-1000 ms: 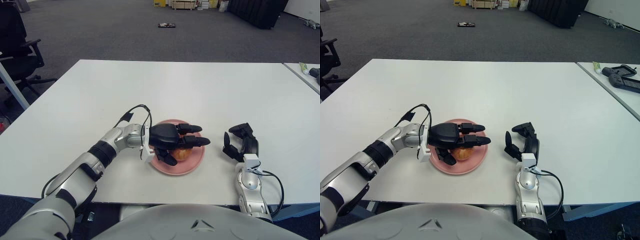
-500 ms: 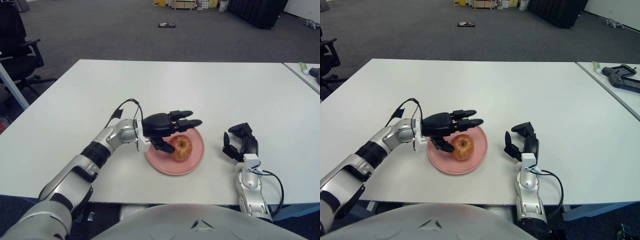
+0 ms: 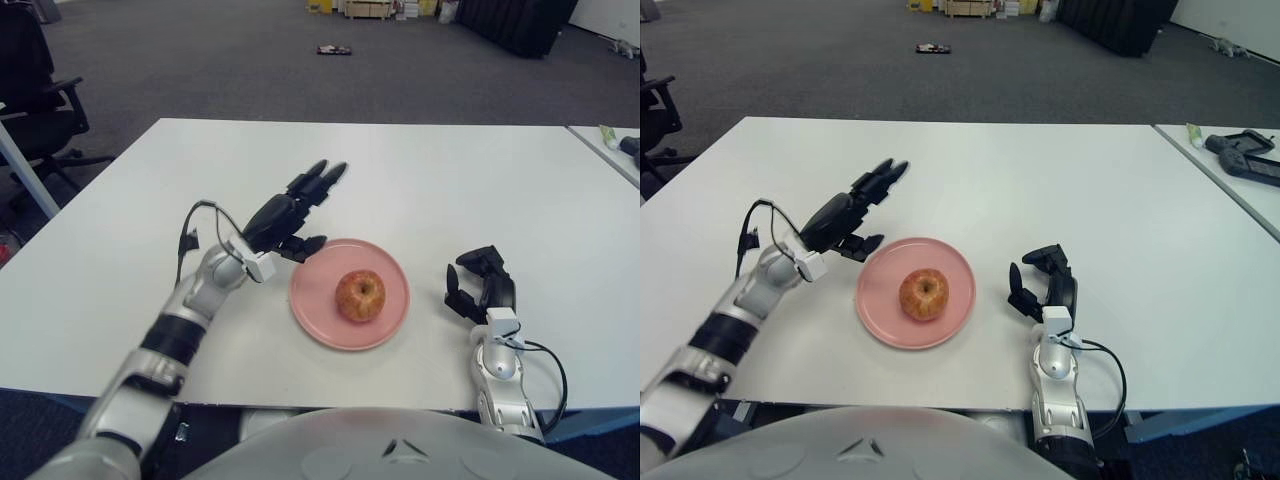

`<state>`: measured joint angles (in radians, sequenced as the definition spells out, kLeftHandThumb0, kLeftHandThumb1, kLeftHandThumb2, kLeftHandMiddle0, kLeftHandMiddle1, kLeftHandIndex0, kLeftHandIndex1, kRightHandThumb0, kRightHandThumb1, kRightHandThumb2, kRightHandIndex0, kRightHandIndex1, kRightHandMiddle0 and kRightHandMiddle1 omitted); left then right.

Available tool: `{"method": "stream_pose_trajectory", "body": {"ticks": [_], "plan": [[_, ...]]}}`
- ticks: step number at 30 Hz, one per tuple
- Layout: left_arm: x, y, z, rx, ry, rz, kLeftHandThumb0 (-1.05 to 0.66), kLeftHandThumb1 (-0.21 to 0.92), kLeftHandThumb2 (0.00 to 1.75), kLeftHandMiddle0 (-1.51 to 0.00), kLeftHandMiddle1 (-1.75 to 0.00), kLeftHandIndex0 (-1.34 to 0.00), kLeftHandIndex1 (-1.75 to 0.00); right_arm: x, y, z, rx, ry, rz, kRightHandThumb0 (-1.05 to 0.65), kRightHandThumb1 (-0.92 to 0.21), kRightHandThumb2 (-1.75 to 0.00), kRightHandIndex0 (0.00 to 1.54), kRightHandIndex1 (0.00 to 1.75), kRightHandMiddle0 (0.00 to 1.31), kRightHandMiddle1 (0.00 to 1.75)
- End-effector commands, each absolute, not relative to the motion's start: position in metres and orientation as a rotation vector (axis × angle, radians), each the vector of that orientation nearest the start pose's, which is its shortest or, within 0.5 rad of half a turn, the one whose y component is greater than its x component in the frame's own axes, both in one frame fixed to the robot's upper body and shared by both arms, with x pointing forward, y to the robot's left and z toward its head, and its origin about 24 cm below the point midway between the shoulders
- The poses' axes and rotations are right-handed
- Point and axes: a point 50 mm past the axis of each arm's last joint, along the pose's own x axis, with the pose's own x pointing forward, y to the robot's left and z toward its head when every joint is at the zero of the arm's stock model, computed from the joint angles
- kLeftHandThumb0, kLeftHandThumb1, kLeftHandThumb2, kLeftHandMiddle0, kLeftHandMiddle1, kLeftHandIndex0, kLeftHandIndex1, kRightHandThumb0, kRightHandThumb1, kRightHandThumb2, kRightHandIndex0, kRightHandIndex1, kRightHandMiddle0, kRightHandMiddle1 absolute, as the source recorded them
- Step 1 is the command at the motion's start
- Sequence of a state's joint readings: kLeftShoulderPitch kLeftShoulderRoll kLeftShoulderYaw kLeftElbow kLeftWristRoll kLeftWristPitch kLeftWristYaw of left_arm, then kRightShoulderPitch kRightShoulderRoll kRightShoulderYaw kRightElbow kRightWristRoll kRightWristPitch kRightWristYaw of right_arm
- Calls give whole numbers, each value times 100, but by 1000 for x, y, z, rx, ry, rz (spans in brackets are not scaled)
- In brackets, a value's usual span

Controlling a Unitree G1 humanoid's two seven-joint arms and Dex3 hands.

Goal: Put the apple into the plate.

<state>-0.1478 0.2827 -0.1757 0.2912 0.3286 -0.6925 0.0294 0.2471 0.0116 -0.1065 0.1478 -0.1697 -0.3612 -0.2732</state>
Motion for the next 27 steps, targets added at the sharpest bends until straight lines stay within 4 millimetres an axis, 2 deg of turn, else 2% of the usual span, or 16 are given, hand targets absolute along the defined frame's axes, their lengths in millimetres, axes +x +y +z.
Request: {"method": "stream_pose_trajectory", "body": {"ticks": [1, 3, 7, 11, 13, 16, 17, 20, 23, 27], "plan": [[259, 152, 52, 460, -442, -217, -92, 92, 121, -10, -8, -1, -33, 190, -194, -7, -175, -5, -382, -39, -62, -94, 69, 139, 38, 175], [258, 151, 56, 425, -447, -155, -89, 92, 120, -15, -16, 0, -55, 190, -194, -7, -178, -7, -382, -39, -62, -94, 70, 139, 38, 175], [249, 148, 57, 314, -439, -23, -74, 92, 116, -19, -66, -3, -112, 190, -194, -7, -179, -7, -381, -39, -62, -94, 70, 139, 38, 175], [244, 152, 47, 180, -354, 103, -65, 92, 111, -27, -90, -9, -139, 191, -194, -7, -179, -9, -383, -39, -62, -94, 70, 138, 38, 175], [243, 154, 44, 143, -336, 153, -64, 92, 109, -32, -98, -12, -149, 191, -194, -7, -177, -11, -382, -39, -62, -94, 70, 138, 38, 175], [243, 159, 26, 118, -271, 243, -61, 92, 107, -39, -112, -21, -164, 191, -194, -7, -168, -13, -383, -39, -62, -94, 69, 139, 38, 175], [243, 160, 22, 116, -252, 267, -58, 92, 107, -43, -125, -27, -168, 192, -194, -8, -166, -13, -383, -39, -62, -94, 69, 139, 38, 175], [244, 161, 12, 132, -198, 329, -52, 92, 105, -48, -150, -38, -172, 192, -193, -8, -159, -8, -388, -39, -62, -94, 68, 139, 38, 175], [245, 160, 9, 146, -184, 353, -49, 92, 103, -50, -165, -44, -174, 192, -193, -9, -156, -6, -393, -39, -62, -94, 67, 139, 38, 175], [246, 156, 3, 150, -173, 365, -47, 92, 101, -56, -173, -51, -174, 191, -193, -9, -152, -2, -407, -39, -62, -94, 65, 139, 38, 175]]}}
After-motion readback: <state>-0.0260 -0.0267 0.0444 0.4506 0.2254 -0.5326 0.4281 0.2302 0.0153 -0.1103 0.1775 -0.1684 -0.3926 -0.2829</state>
